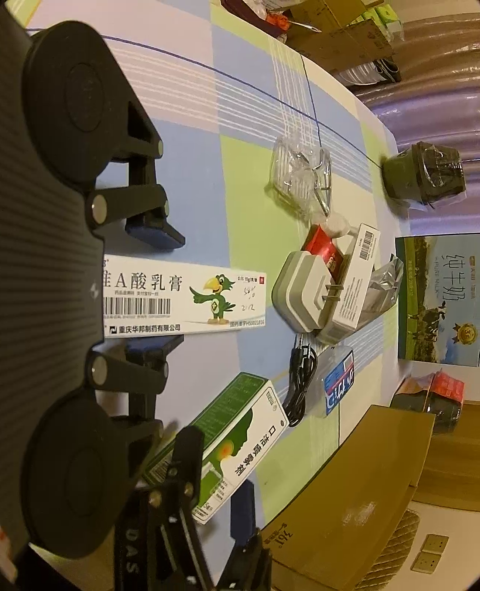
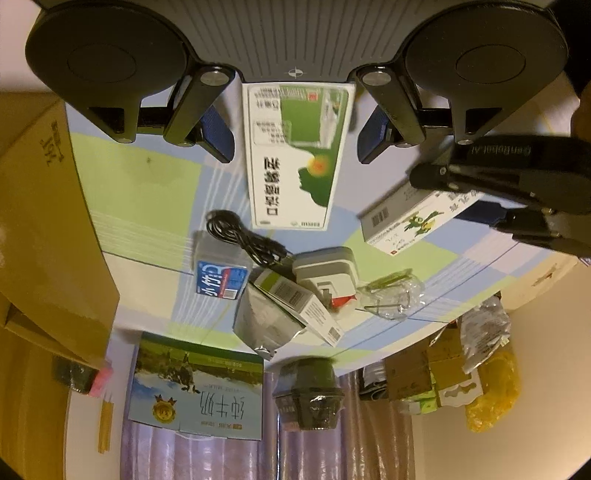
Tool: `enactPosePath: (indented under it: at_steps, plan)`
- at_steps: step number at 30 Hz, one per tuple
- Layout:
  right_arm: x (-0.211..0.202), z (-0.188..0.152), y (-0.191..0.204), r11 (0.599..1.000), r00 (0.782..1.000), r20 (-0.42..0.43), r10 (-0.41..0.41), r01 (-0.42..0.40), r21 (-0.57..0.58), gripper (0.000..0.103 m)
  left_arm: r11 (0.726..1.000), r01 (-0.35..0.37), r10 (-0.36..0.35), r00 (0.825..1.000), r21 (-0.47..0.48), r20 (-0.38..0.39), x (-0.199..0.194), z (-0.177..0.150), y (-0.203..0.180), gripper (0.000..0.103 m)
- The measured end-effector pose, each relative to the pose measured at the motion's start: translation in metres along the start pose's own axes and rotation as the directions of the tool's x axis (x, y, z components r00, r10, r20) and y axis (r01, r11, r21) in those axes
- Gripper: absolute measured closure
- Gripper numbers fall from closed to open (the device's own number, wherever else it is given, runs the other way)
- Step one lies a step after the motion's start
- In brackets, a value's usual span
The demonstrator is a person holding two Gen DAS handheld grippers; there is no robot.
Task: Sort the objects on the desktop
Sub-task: 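Lift both boxes and carry them toward the cardboard box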
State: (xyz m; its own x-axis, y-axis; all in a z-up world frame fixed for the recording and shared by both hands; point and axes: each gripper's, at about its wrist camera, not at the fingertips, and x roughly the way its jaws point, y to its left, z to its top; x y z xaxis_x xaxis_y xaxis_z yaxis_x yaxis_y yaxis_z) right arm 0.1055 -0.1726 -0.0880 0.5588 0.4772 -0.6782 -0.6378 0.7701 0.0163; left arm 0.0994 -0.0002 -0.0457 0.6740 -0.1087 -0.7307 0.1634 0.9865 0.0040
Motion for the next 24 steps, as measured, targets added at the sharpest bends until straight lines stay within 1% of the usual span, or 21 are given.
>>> enactPosePath:
  at_steps: [4, 9, 12, 14, 16, 18, 19, 24]
  plan:
    - [0.006, 0.003, 0.000, 1.000, 0.999, -0.024, -0.022, 0.022, 0.016, 0.032, 1.000, -0.001, 0.001, 1.000, 0.006, 0.001, 0.002, 0.002, 0.000, 0.060]
    - [0.009, 0.002, 0.001, 1.000, 0.999, -0.027, -0.022, 0.022, 0.017, 0.034, 1.000, 0.000, 0.000, 1.000, 0.006, -0.002, 0.003, 0.003, -0.001, 0.060]
    - [0.011, 0.002, 0.000, 0.999, 0.999, -0.033, -0.022, 0.023, 0.024, 0.039, 1.000, 0.000, 0.000, 1.000, 0.007, -0.002, 0.003, 0.003, -0.001, 0.061]
    - [0.011, 0.001, -0.001, 0.999, 0.999, -0.036, -0.028, 0.029, 0.029, 0.043, 1.000, 0.002, -0.002, 1.000, 0.006, -0.003, 0.003, 0.003, -0.002, 0.064]
    - [0.012, 0.001, -0.002, 0.999, 0.999, -0.039, -0.026, 0.028, 0.034, 0.045, 1.000, 0.007, -0.007, 1.000, 0.007, -0.004, 0.003, 0.003, -0.003, 0.068]
    - [0.013, 0.000, -0.001, 0.999, 0.999, -0.038, -0.027, 0.028, 0.027, 0.046, 1.000, 0.005, -0.005, 1.000, 0.015, -0.004, 0.002, 0.003, -0.004, 0.069]
    - [0.013, 0.000, 0.000, 0.999, 0.999, -0.041, -0.024, 0.025, 0.023, 0.050, 1.000, 0.003, -0.003, 1.000, 0.019, -0.003, 0.002, 0.003, -0.005, 0.070]
    - [0.003, -0.003, -0.001, 0.998, 0.999, -0.019, -0.049, 0.050, 0.041, 0.050, 0.999, 0.005, -0.005, 1.000, 0.033, -0.003, -0.002, 0.003, -0.008, 0.070]
